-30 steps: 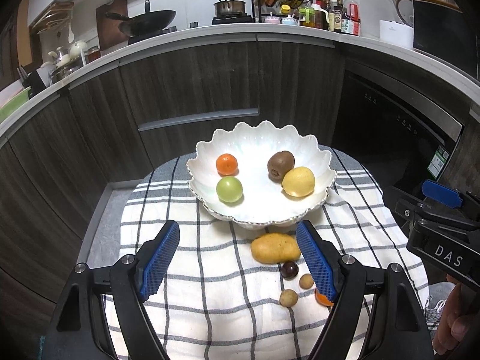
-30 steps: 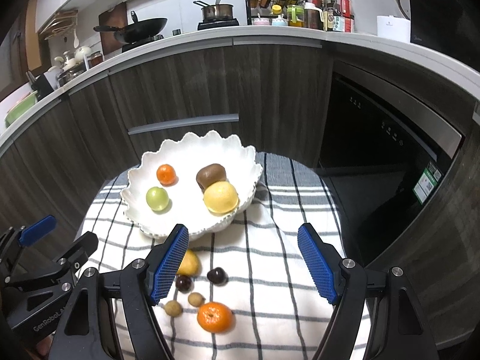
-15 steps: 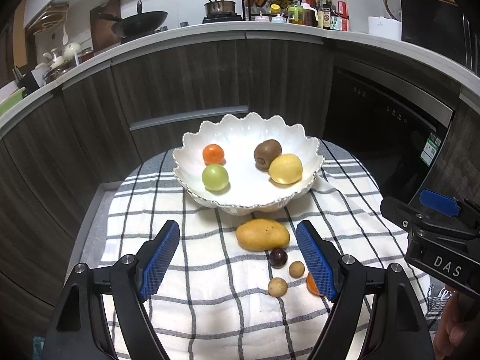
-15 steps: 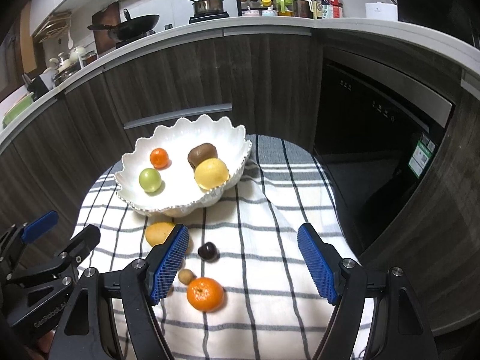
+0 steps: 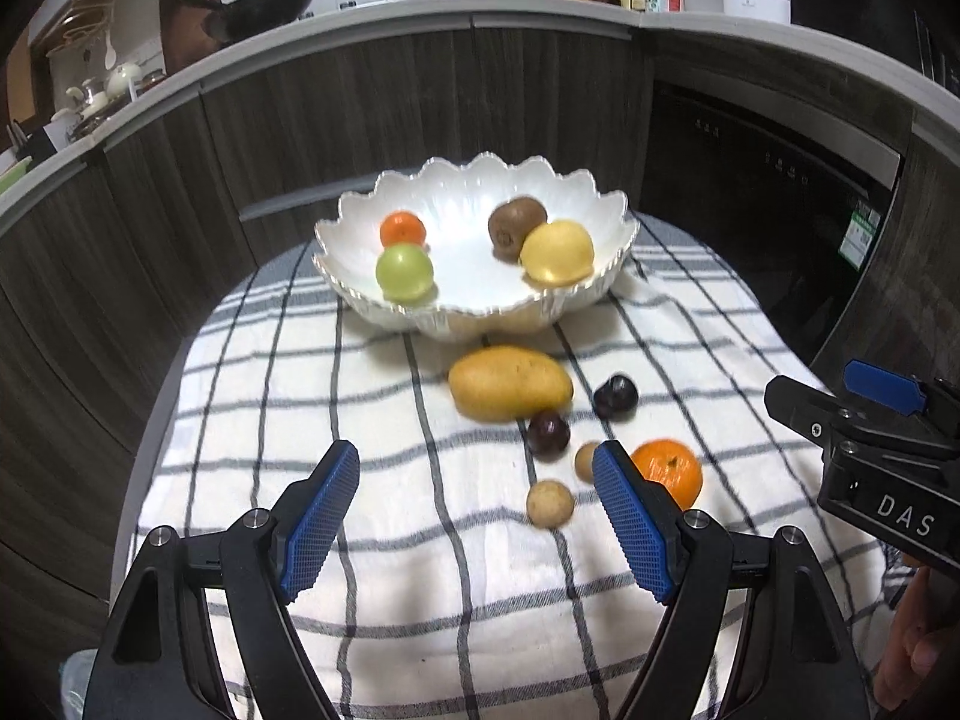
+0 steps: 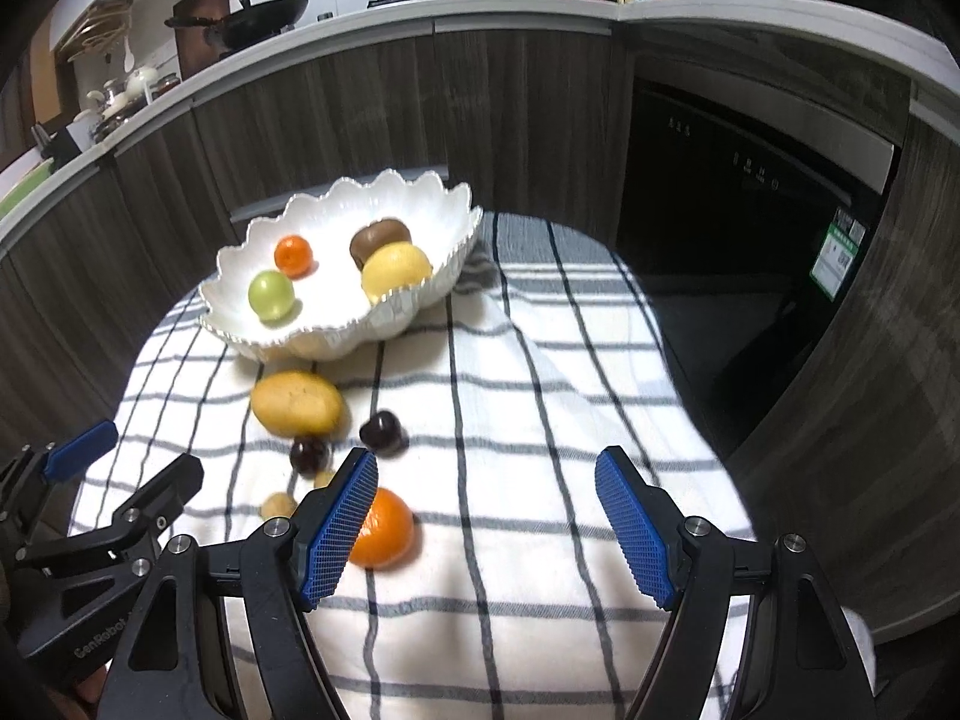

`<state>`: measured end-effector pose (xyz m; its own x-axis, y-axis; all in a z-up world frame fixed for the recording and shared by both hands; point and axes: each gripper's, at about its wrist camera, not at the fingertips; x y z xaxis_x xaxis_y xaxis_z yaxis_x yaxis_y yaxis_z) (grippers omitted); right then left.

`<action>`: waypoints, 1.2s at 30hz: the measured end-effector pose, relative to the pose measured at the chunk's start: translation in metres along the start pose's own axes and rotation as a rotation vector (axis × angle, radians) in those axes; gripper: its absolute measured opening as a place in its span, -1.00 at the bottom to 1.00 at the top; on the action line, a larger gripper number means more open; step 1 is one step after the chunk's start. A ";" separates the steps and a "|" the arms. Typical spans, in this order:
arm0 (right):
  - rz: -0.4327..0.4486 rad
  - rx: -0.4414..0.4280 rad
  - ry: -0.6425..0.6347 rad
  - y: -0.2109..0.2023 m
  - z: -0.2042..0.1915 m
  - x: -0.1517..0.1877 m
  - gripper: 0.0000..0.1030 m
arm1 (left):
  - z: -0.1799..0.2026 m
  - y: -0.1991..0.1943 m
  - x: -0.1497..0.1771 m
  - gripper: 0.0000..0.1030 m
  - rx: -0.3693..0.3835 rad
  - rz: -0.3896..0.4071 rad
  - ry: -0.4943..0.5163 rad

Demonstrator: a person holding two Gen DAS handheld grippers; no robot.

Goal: Organize fruits
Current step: 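Grasp the small tan nut with the left tool while the right tool grasps the tangerine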

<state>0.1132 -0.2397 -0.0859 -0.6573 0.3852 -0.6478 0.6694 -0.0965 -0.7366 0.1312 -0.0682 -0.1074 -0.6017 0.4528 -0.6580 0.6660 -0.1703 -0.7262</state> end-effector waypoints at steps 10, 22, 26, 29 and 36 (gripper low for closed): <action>-0.037 0.009 0.006 0.017 0.004 0.014 0.47 | 0.008 0.019 0.009 0.50 0.028 -0.026 0.003; -0.059 0.037 0.044 0.032 0.022 0.016 0.47 | 0.027 0.047 0.011 -0.11 0.088 -0.066 0.041; -0.068 0.036 0.048 0.036 0.024 0.016 0.47 | 0.031 0.054 0.011 -0.22 0.092 -0.078 0.054; -0.075 0.038 0.052 0.039 0.026 0.017 0.47 | 0.035 0.062 0.012 -0.28 0.093 -0.096 0.060; -0.080 0.050 0.050 0.043 0.027 0.018 0.47 | 0.039 0.072 0.017 -0.50 0.108 -0.121 0.048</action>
Point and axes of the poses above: each gripper's, at about its wrist camera, not at the fingertips, and y roughly the way its jaws point, z to its right, x to its underside, and after that the axes turned 13 degrees about y, right-handed
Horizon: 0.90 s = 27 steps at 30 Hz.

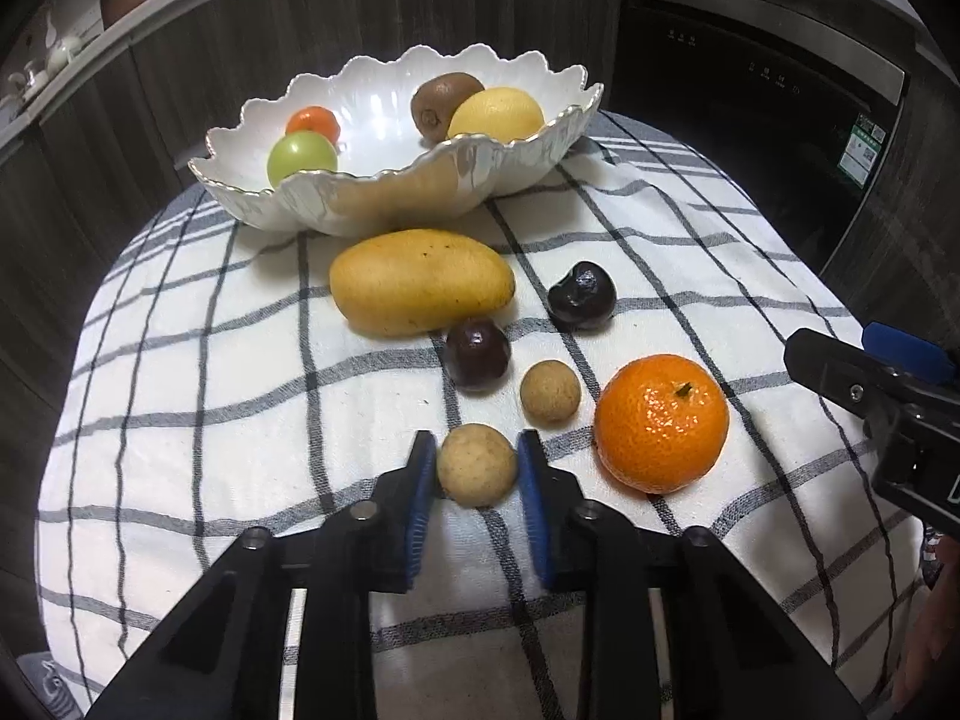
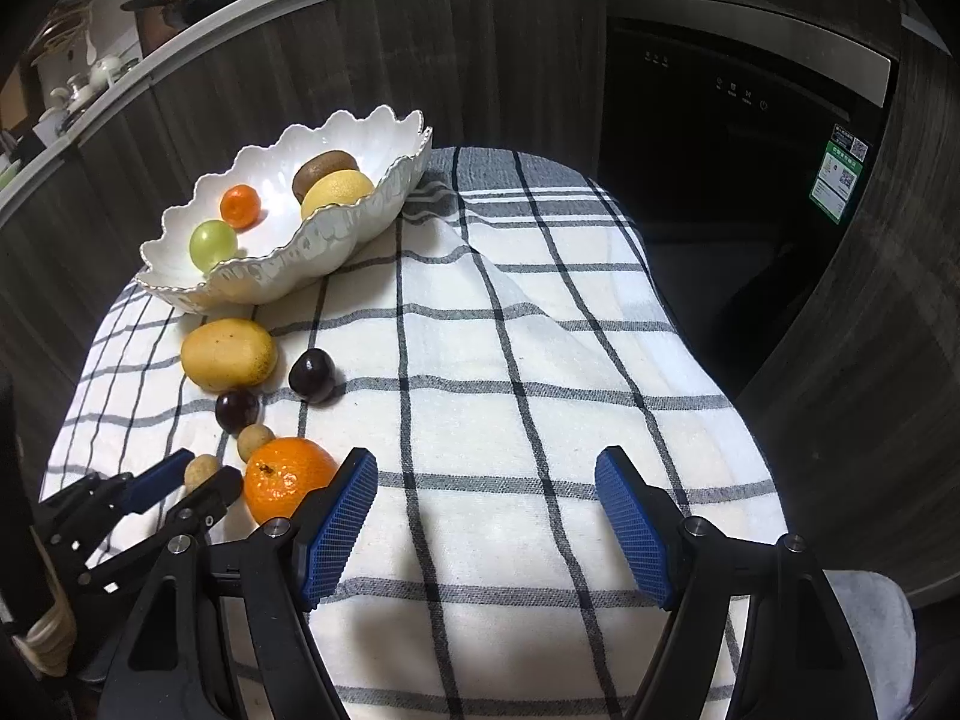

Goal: Organize fruits
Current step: 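Grasp the small tan nut with the left tool while the right tool grasps the tangerine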

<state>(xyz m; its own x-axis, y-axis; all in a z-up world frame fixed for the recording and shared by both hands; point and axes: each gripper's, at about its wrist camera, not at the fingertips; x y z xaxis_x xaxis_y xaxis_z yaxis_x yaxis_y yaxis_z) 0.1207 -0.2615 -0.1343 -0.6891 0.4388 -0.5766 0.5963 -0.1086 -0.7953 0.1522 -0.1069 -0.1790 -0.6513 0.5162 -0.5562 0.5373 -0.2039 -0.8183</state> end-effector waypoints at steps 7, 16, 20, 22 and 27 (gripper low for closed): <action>0.000 0.001 -0.002 0.000 -0.001 0.000 0.47 | -0.002 -0.004 0.000 -0.51 -0.017 0.008 -0.003; 0.005 -0.010 -0.034 -0.008 -0.017 0.003 0.47 | -0.030 -0.029 0.005 -0.51 -0.047 0.054 -0.052; -0.008 -0.012 -0.073 -0.007 -0.033 0.009 0.47 | -0.047 -0.038 0.013 -0.51 -0.074 0.066 -0.071; -0.014 -0.018 -0.093 -0.007 -0.043 0.012 0.47 | -0.055 -0.040 0.017 -0.51 -0.075 0.071 -0.092; -0.031 -0.030 -0.129 -0.003 -0.064 0.020 0.47 | -0.074 -0.043 0.025 -0.51 -0.087 0.068 -0.141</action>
Point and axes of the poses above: each gripper's, at about its wrist camera, not at the fingertips, and y roughly the way its jaws point, z to its right, x to its underside, and after that the axes turned 13 degrees about y, right-handed
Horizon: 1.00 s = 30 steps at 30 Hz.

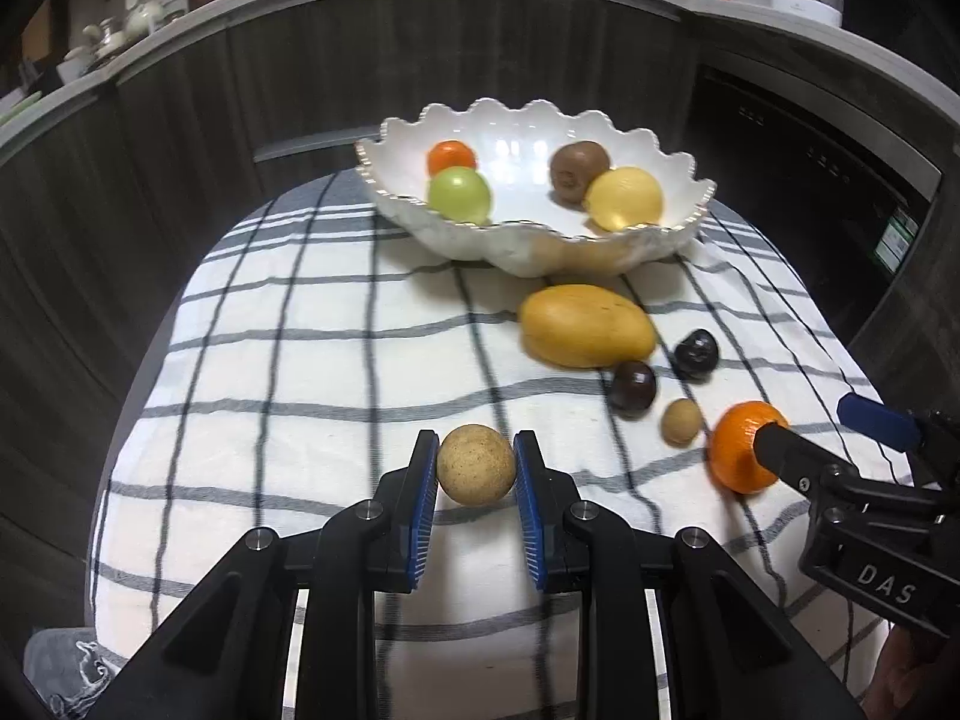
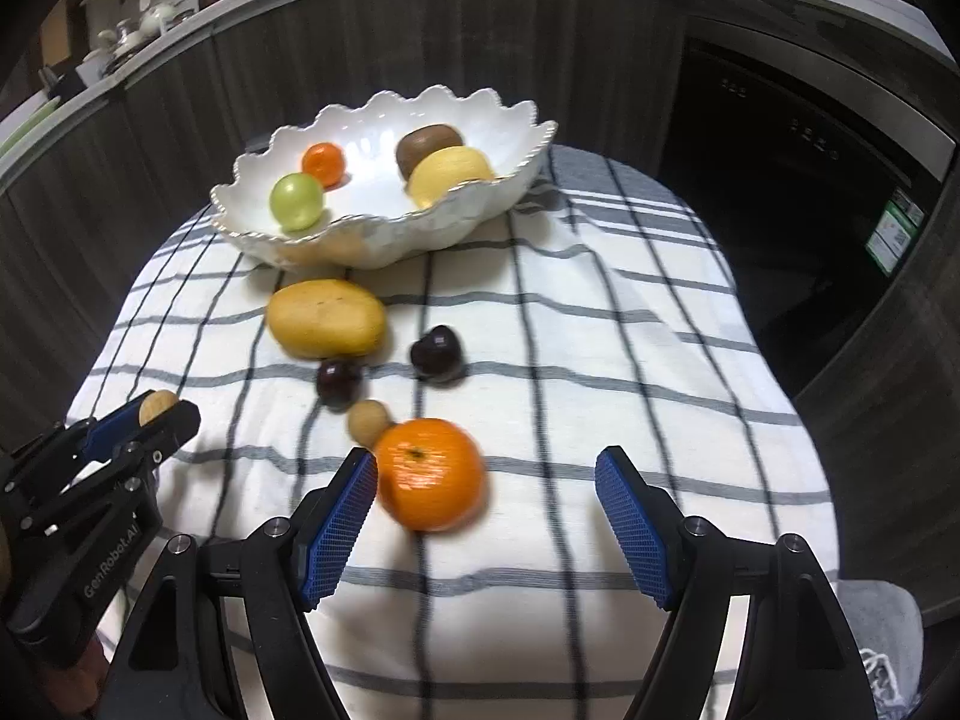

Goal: Organize fruits
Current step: 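Grasp the small tan nut with the left tool while the right tool grasps the tangerine, then carry the nut and tangerine over the white bowl with both tools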

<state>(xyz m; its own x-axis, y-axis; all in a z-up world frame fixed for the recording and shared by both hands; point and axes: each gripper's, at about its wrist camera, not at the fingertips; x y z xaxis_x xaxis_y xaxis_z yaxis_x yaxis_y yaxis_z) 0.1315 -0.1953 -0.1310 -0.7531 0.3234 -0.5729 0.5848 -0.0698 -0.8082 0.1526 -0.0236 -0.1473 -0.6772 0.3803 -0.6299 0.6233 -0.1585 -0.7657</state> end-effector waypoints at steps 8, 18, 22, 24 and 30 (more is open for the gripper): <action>-0.043 0.024 -0.023 0.020 -0.015 -0.001 0.46 | -0.016 0.001 0.004 -0.51 -0.002 0.002 -0.047; -0.103 0.017 -0.038 0.040 -0.022 0.005 -0.03 | -0.021 0.004 0.005 -0.51 -0.002 -0.005 -0.061; -0.104 0.015 -0.036 0.040 -0.022 0.006 -0.04 | -0.021 0.004 0.004 -0.51 0.000 -0.003 -0.062; -0.107 0.011 -0.028 0.039 -0.021 0.006 -0.05 | -0.020 0.003 0.003 -0.51 -0.002 -0.001 -0.059; -0.087 0.004 -0.020 0.031 -0.019 0.002 -0.05 | -0.019 -0.003 -0.001 -0.51 -0.017 0.010 -0.062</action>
Point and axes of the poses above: each gripper's, at about its wrist camera, not at the fingertips, and y roughly the way its jaws point, z to its right, x to its underside, and after that the axes turned 13 degrees about y, right-handed
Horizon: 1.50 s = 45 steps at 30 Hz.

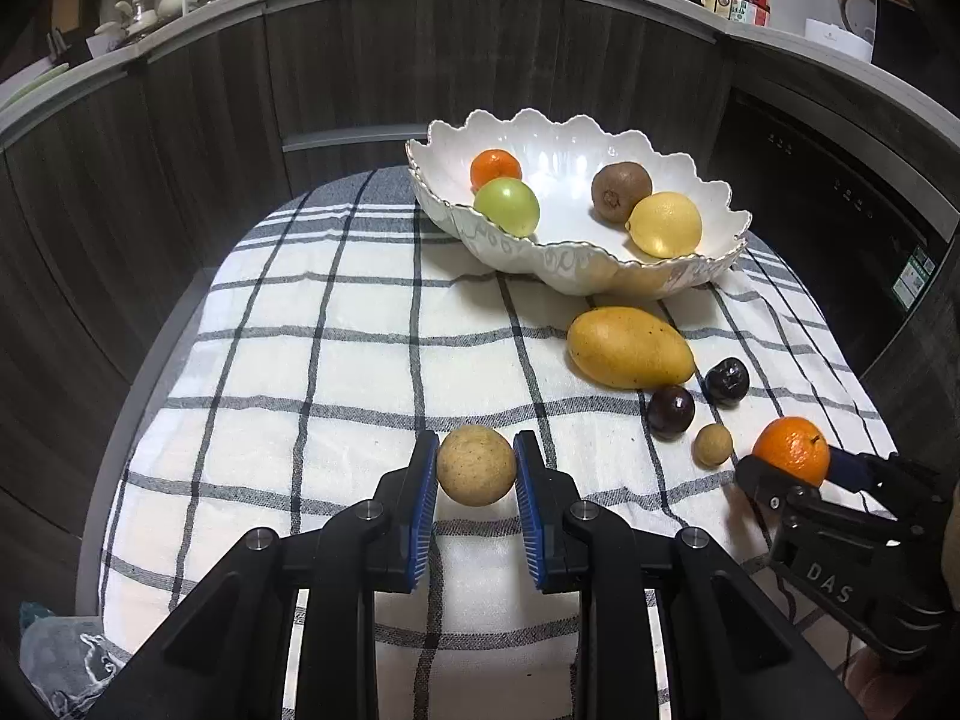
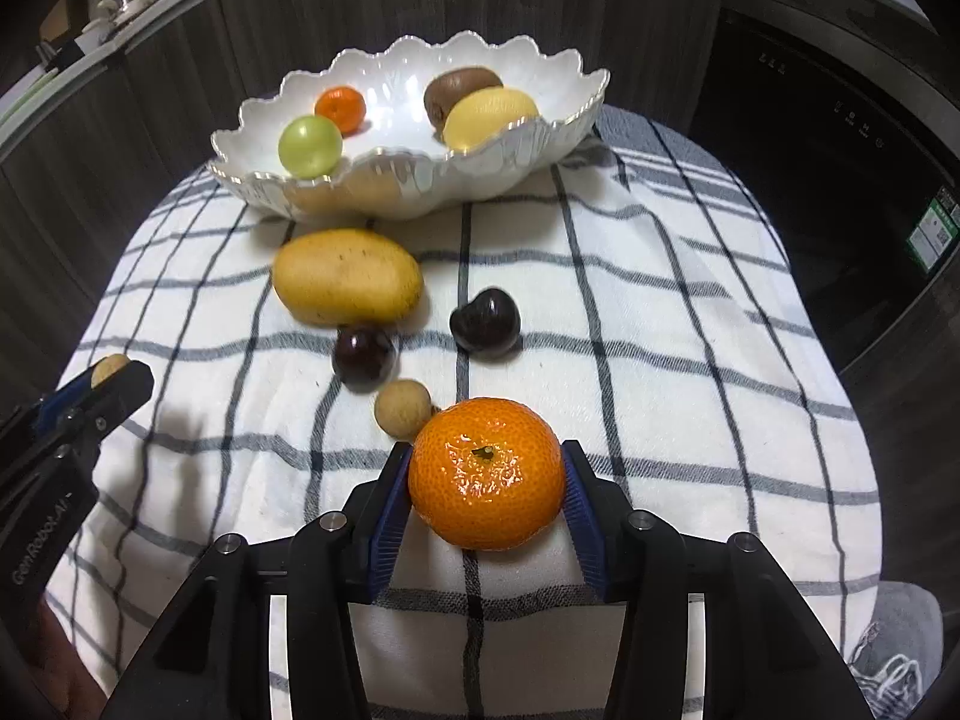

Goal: Organize fruits
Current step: 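Carry the nut and tangerine over the white bowl with both tools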

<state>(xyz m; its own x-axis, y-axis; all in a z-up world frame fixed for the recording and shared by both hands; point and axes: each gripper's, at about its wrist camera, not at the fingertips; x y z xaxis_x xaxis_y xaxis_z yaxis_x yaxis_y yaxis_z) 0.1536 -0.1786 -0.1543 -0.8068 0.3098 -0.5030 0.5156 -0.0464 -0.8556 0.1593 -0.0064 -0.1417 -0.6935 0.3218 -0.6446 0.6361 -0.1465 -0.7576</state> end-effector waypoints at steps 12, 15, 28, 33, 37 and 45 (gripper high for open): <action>0.078 -0.027 -0.012 -0.035 -0.008 -0.030 -0.05 | -0.002 -0.013 -0.031 -0.51 -0.003 0.041 0.015; 0.104 -0.040 -0.011 -0.042 -0.011 -0.042 -0.05 | -0.004 -0.016 -0.047 -0.51 -0.003 0.062 0.025; 0.201 -0.071 -0.009 -0.051 -0.023 -0.107 -0.05 | -0.011 -0.001 -0.122 -0.51 -0.002 0.132 0.057; 0.194 -0.077 -0.005 -0.038 -0.026 -0.128 -0.05 | -0.011 0.017 -0.136 -0.51 0.004 0.122 0.065; 0.172 -0.084 -0.006 -0.022 -0.030 -0.139 -0.05 | -0.013 0.038 -0.142 -0.51 0.021 0.091 0.066; 0.115 -0.104 -0.041 0.010 -0.044 -0.145 -0.05 | -0.014 0.067 -0.141 -0.51 0.039 0.052 0.084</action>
<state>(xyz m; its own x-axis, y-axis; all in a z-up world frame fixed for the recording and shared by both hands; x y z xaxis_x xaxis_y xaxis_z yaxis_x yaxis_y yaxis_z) 0.2889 -0.1821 -0.0843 -0.7508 0.2689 -0.6033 0.6305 0.0198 -0.7759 0.3048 -0.0482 -0.1003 -0.6282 0.3899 -0.6733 0.6556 -0.2006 -0.7279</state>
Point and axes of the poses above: each gripper's, at about its wrist camera, not at the fingertips, and y roughly the way its jaws point, z to its right, x to its underside, and after that the axes turned 13 degrees about y, right-handed
